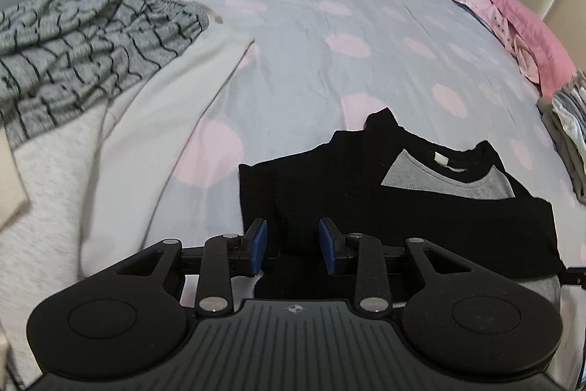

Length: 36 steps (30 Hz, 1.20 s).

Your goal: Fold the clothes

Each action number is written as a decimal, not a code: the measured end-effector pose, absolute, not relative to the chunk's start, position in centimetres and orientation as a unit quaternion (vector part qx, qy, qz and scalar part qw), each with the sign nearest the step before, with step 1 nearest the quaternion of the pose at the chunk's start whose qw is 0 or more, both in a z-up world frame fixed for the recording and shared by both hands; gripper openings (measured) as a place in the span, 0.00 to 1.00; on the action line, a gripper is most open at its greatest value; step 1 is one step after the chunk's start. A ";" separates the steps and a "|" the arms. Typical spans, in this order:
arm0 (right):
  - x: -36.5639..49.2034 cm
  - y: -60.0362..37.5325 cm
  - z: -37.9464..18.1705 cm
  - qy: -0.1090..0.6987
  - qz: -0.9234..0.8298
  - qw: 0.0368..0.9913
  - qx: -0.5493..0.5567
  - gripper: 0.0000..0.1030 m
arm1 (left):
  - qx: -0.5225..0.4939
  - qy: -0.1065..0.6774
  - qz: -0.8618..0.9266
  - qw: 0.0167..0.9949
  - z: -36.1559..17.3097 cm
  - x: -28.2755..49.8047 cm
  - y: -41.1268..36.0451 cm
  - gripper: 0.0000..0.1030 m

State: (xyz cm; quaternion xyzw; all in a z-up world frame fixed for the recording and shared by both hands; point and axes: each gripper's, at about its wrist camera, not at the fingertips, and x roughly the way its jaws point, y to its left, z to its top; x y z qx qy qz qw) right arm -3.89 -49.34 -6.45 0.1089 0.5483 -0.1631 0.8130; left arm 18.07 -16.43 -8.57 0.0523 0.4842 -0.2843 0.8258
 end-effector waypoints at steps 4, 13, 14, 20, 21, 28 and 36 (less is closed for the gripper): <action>-3.9 -49.2 -6.6 0.547 -0.161 0.814 0.110 0.17 | 0.062 0.495 -0.281 0.820 -9.3 18.1 -16.9 0.04; -4.6 -49.4 -5.4 0.531 -0.153 0.826 0.115 0.01 | 0.063 0.472 -0.286 0.832 -4.8 16.8 -15.6 0.03; -4.6 -49.3 -5.5 0.534 -0.152 0.824 0.111 0.01 | 0.072 0.477 -0.280 0.830 -5.0 16.7 -15.5 0.03; -4.3 -49.0 -6.8 0.559 -0.145 0.811 0.093 0.01 | 0.090 0.486 -0.268 0.827 -8.8 17.2 -15.1 0.03; -4.3 -49.0 -7.0 0.565 -0.144 0.807 0.093 0.01 | 0.091 0.486 -0.266 0.827 -9.0 17.2 -15.1 0.04; -5.9 -51.1 -5.3 0.559 -0.176 0.799 0.136 0.12 | 0.081 0.470 -0.261 0.839 -7.3 17.1 -15.1 0.16; -4.2 -54.8 -4.0 0.439 -0.199 0.837 0.257 0.42 | 0.072 0.465 -0.238 0.850 -7.7 18.3 -16.1 0.21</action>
